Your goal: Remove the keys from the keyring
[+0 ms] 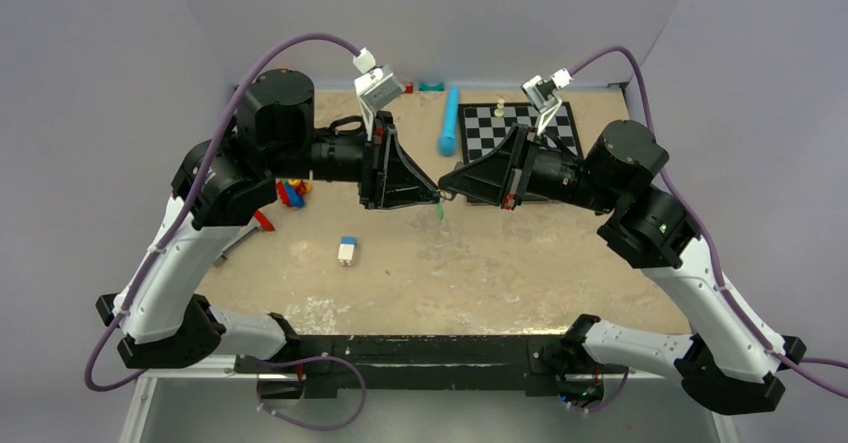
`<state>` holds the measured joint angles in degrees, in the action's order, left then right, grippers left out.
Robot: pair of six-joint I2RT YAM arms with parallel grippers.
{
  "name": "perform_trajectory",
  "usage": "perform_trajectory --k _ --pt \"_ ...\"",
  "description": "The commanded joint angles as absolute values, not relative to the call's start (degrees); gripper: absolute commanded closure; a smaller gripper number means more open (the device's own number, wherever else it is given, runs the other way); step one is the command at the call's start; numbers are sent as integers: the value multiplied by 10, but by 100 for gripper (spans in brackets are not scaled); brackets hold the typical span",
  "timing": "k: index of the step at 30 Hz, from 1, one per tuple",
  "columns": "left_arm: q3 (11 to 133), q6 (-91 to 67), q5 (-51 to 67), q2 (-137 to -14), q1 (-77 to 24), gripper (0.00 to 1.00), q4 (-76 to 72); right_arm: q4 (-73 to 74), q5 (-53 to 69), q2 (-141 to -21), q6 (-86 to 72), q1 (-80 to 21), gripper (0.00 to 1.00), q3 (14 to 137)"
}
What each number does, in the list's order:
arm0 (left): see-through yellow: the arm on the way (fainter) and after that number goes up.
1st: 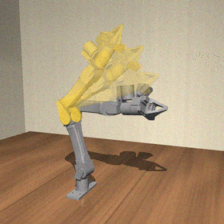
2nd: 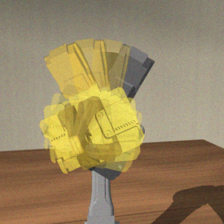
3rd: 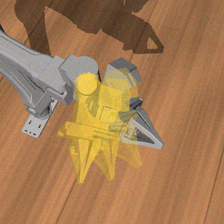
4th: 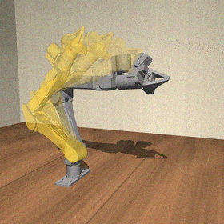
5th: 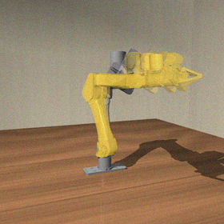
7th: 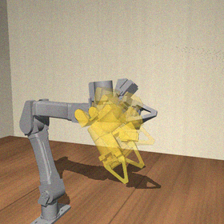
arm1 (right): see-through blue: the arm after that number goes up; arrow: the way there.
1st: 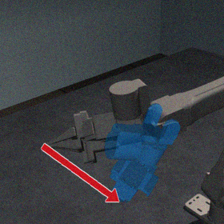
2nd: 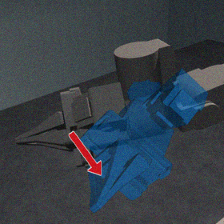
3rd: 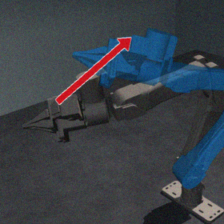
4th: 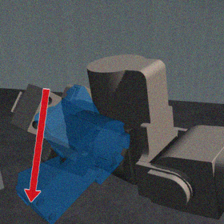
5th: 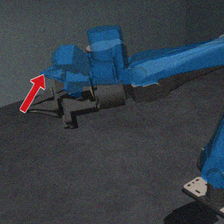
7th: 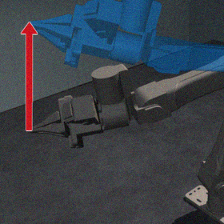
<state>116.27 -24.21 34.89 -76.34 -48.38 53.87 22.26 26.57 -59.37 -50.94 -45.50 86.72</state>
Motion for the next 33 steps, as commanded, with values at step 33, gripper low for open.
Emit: perform_trajectory --k 33 --pt "957 -426 224 -652 -481 100 263 174 258 -587 -526 -457 100 861"
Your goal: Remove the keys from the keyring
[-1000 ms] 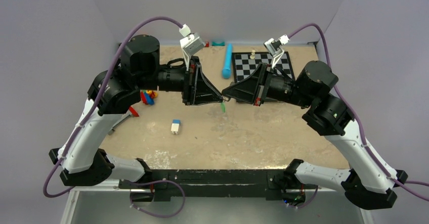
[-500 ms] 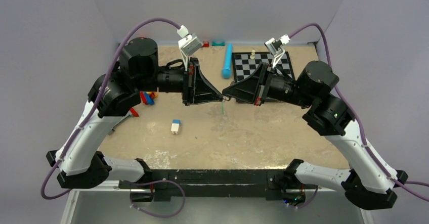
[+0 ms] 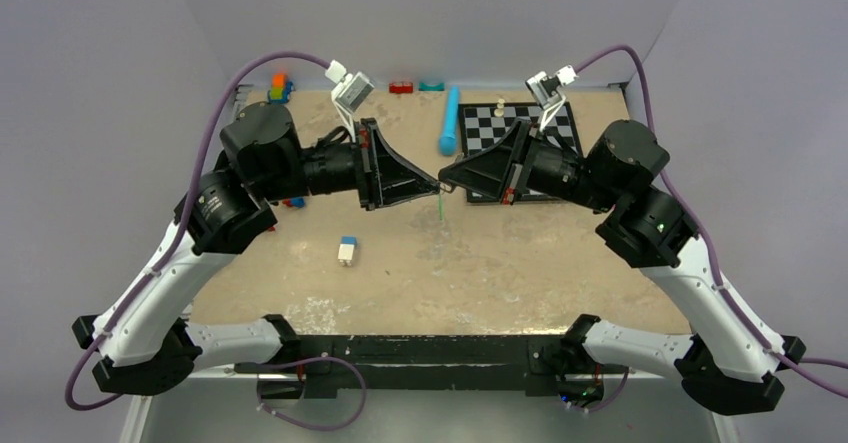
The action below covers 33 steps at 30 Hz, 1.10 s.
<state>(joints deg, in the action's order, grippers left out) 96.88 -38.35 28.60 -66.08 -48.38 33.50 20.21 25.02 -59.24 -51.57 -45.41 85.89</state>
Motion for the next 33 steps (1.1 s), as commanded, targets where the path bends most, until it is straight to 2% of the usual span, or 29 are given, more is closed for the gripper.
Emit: perform_trajectory --k 1,33 --pt "957 -431 221 -652 -481 100 261 174 258 -587 -526 -458 100 861" --pt "825 -542 52 -591 -524 100 104 117 256 -579 -557 -458 100 822"
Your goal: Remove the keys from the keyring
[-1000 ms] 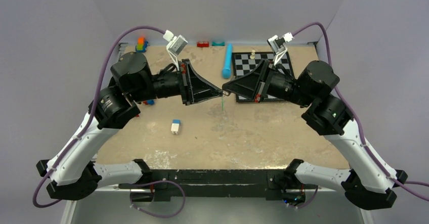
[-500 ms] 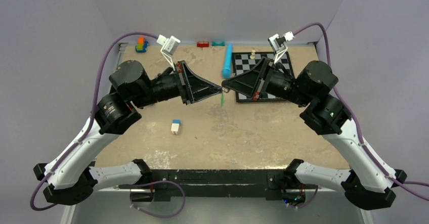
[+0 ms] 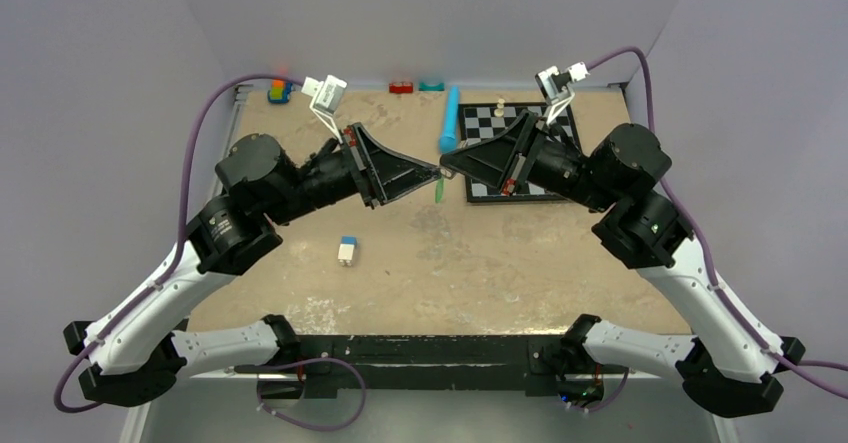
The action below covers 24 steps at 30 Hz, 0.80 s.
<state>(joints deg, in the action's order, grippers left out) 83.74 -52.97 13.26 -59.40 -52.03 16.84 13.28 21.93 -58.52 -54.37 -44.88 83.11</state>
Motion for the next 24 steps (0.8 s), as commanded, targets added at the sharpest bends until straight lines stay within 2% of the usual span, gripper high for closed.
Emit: perform_trajectory --k 1,24 --pt "822 -544 46 -590 -526 100 101 114 257 -579 -558 -458 100 820" --pt "736 -599 -77 -554 -559 100 11 74 244 -562 -577 -464 100 780"
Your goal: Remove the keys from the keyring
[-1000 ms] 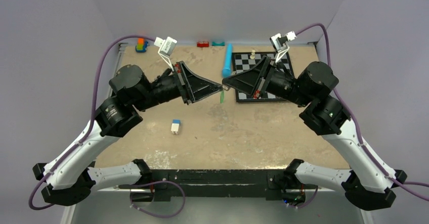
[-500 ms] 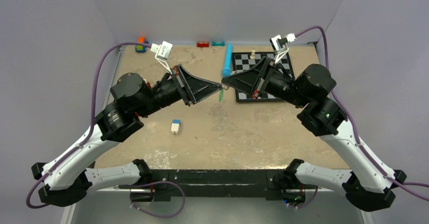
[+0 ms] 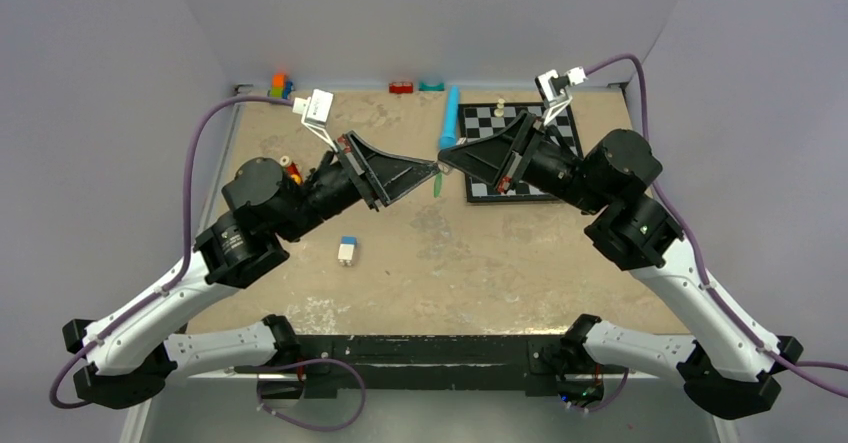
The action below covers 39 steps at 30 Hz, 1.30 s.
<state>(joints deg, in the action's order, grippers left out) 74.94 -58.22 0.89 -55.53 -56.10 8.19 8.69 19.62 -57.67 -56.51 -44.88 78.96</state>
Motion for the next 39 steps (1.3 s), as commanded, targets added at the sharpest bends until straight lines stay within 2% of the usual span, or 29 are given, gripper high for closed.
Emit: perform_trajectory --k 1,16,31,39 --pt "732 -602 -81 -554 -561 100 9 72 243 -561 -578 -465 100 777" --pt "690 -627 -130 -542 -574 100 -49 59 215 -546 -582 -470 100 764" --pt "619 -731 -197 -504 -578 100 -90 29 221 -539 -579 -477 100 753" --pt "618 -710 -223 -482 -587 100 -84 29 216 -538 -573 -484 100 754"
